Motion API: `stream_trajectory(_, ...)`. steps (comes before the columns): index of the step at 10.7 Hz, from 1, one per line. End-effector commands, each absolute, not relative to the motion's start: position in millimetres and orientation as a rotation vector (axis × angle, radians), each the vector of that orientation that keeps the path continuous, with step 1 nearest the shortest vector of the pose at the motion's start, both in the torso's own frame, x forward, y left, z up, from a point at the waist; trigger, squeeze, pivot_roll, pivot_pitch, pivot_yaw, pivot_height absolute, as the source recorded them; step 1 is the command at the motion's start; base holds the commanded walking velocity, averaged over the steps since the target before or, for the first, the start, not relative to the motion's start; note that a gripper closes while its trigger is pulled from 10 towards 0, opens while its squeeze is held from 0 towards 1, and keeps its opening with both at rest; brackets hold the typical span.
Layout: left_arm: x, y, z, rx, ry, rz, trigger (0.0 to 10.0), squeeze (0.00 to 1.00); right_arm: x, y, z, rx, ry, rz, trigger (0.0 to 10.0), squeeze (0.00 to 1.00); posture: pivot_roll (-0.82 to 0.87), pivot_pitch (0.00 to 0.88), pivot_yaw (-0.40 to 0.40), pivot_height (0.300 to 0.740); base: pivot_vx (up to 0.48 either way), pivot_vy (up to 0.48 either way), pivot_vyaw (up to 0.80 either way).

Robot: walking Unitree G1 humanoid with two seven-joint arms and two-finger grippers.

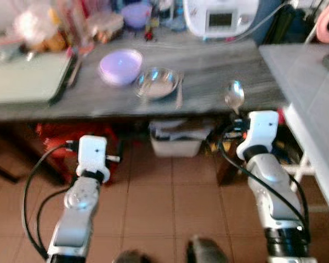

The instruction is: Setting the table

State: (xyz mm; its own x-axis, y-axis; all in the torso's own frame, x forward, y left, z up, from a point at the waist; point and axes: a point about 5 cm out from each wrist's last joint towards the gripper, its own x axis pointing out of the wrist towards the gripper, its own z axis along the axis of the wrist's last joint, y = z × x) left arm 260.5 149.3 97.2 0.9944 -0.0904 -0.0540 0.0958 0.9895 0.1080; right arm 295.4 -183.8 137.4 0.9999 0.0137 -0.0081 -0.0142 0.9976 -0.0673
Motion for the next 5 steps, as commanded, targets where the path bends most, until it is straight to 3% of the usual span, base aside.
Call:
stream_trajectory(1,260.7,152.0,100.5,0.130,0.037,-0.098,10.0,0.00,296.3,-183.7,141.0,-0.065,-0.007,0.010,0.0,0.00,-0.06,0.077,0.058,0.740,0.469,0.000,0.00)
stream_trajectory(4,260.8,153.4,100.3,0.119,0.042,-0.081,10.0,0.00,296.1,-185.9,138.3,-0.066,-0.002,-0.005,0.0,0.00,-0.06,0.077,0.059,0.740,0.444,0.000,0.00)
stream_trajectory(5,260.2,154.7,99.9,0.117,0.045,-0.074,10.0,0.00,296.2,-186.1,138.1,-0.062,0.000,-0.008,0.0,0.00,-0.06,0.080,0.059,0.740,0.364,0.311,0.00)
